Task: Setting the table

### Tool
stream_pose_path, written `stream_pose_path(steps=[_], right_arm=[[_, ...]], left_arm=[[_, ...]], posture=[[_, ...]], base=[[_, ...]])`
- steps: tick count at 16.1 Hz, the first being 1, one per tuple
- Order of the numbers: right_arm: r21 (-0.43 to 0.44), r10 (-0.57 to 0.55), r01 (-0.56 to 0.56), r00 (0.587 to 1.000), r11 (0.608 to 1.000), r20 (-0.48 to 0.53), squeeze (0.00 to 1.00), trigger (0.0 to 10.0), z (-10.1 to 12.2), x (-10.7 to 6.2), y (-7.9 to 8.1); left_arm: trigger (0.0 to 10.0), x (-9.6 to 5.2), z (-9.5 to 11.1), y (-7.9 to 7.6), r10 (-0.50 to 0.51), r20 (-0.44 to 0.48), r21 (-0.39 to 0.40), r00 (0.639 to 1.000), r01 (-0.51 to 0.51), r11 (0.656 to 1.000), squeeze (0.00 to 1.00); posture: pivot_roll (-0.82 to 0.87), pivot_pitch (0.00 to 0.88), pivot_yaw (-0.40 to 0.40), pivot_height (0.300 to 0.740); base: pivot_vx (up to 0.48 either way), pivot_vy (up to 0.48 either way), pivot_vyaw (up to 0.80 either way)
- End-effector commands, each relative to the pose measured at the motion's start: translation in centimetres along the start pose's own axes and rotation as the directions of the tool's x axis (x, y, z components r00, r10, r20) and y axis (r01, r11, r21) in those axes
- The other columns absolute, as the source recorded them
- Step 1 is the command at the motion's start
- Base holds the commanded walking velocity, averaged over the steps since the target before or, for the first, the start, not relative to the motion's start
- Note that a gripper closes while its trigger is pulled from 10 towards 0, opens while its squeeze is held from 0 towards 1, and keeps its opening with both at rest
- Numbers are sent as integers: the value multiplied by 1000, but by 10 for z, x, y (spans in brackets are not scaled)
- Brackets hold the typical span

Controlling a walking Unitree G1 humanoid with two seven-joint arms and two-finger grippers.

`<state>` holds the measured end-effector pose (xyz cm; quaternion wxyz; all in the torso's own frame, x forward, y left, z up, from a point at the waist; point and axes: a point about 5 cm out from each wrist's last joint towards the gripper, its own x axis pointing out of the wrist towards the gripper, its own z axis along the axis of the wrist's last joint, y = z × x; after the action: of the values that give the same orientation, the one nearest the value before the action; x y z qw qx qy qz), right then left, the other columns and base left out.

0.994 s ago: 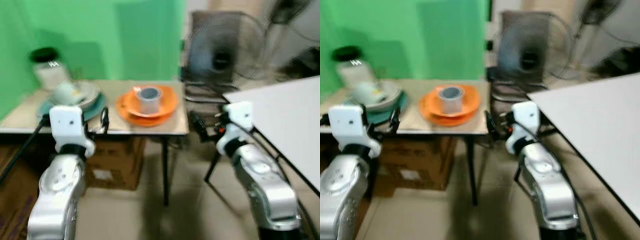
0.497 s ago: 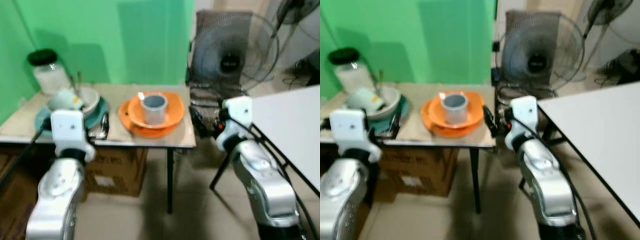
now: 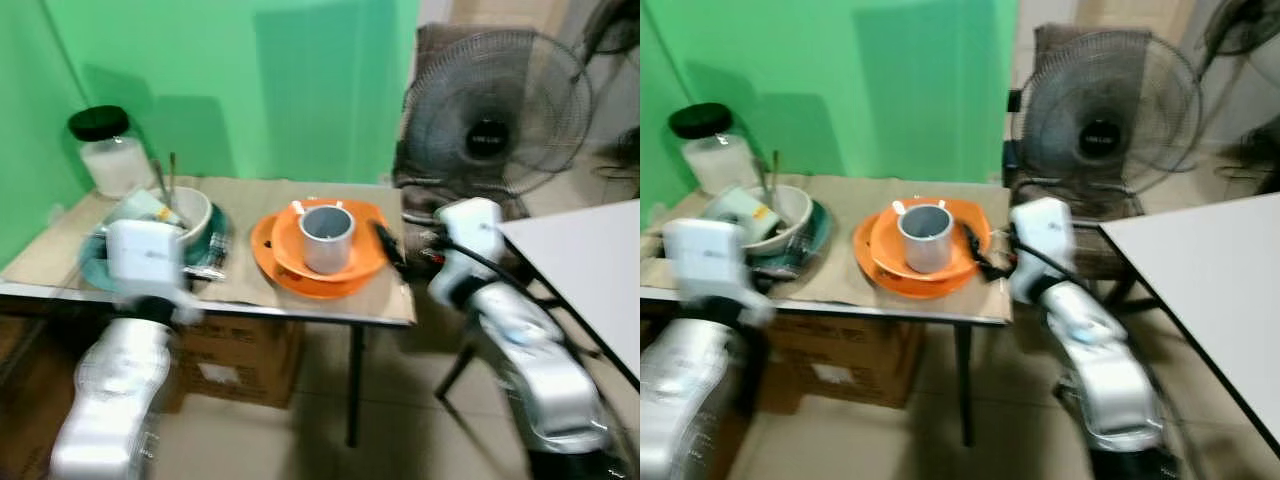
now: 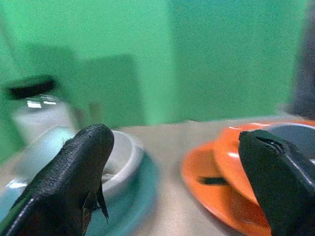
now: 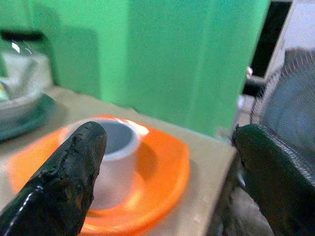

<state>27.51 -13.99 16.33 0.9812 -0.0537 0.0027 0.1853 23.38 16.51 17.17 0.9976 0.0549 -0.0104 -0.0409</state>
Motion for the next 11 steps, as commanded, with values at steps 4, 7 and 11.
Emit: stream_pose_path(steps=[4, 7, 11], right_arm=[[-39, 92, -91, 996, 995, 23, 0, 10000, 9, 9, 1], [-62, 188, -185, 981, 981, 40, 0, 10000, 23, 19, -4], [-242, 399, -425, 905, 872, -149, 0, 10000, 26, 43, -2]], left_arm=[[10000, -6, -12, -3, -139, -58, 49, 989, 142, 989, 0], [10000, 0, -9, -7, -244, -48, 81, 969, 247, 966, 0], [10000, 3, -6, -5, -422, -80, 104, 903, 428, 898, 0]], posture=[[-39, 0, 74, 740], [-55, 0, 77, 740], [-57, 0, 55, 740]], base=[[160, 0, 400], [0, 0, 0], [0, 0, 0]])
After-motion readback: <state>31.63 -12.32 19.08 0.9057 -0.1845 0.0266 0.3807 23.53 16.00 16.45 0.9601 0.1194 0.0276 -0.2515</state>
